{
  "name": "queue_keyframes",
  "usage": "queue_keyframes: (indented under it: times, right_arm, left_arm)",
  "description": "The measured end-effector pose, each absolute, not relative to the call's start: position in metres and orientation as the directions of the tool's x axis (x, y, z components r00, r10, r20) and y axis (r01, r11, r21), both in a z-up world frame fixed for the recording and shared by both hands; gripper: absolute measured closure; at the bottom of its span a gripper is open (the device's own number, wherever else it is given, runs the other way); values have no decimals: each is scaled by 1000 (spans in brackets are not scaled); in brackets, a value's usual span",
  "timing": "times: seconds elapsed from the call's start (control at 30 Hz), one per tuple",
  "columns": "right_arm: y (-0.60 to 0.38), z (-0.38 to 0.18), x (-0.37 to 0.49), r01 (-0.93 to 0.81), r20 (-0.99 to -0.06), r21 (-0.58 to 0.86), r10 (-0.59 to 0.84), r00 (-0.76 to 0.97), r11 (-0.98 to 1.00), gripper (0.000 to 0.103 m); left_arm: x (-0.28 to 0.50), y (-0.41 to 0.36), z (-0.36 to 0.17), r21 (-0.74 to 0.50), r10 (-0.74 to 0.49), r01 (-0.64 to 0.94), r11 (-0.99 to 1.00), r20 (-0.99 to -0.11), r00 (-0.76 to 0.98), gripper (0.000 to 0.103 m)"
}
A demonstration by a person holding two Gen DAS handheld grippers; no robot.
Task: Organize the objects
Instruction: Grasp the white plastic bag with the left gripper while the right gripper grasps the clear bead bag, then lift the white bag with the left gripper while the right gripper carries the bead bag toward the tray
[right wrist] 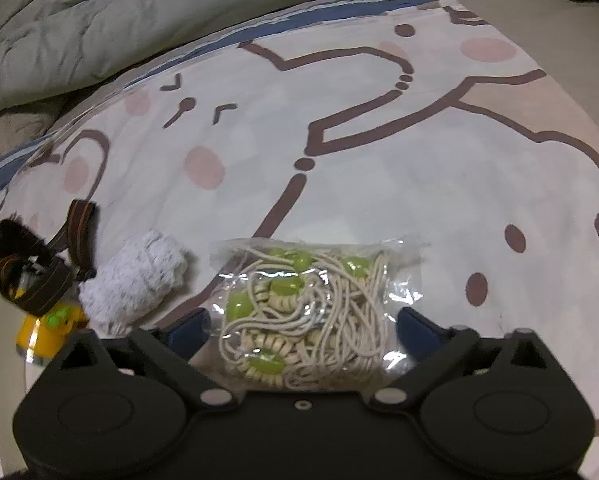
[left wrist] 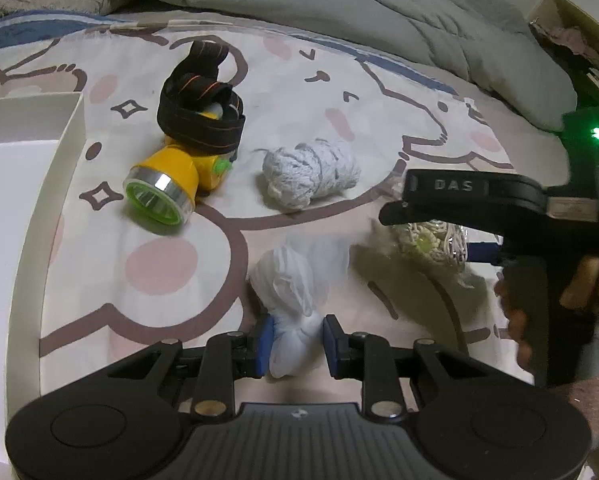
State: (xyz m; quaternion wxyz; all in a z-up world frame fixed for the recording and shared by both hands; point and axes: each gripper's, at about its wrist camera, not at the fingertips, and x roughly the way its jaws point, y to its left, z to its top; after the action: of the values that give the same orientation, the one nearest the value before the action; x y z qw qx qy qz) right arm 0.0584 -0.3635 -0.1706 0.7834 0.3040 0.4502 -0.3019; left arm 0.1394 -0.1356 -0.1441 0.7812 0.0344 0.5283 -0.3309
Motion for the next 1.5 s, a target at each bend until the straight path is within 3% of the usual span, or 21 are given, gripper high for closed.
queue_keyframes:
  times: [0.13, 0.33, 0.43, 0.53, 0.83, 1.5]
  right_arm:
    - [-362, -166, 52, 729, -895, 229, -156, 419, 645, 19]
    - [-358, -161, 38, 686, -896, 235, -120, 427, 689, 27]
    - [-357, -159, 27, 669, -899, 232, -108, 425, 706, 28]
    - [-356, -158, 18, 646, -900, 227, -97, 426, 729, 28]
    - [-363, -140, -6, 639, -880, 213, -138, 453, 739, 32]
    - [-342, -59, -30, 598, -724, 237, -271, 634, 766, 32]
  left_arm:
    - [138, -141, -147, -289, -475, 544, 788, -848, 236, 73]
    - [146, -140, -156, -340, -482, 477, 810, -850, 213, 58]
    - [146, -142, -158, -338, -482, 476, 812, -848, 219, 59]
    - [145, -143, -157, -335, -482, 478, 812, -846, 227, 71]
    - [144, -138, -138, -336, -502, 487, 806, -824, 264, 71]
    - [156, -91, -46, -344, -590, 526, 778, -687, 424, 71]
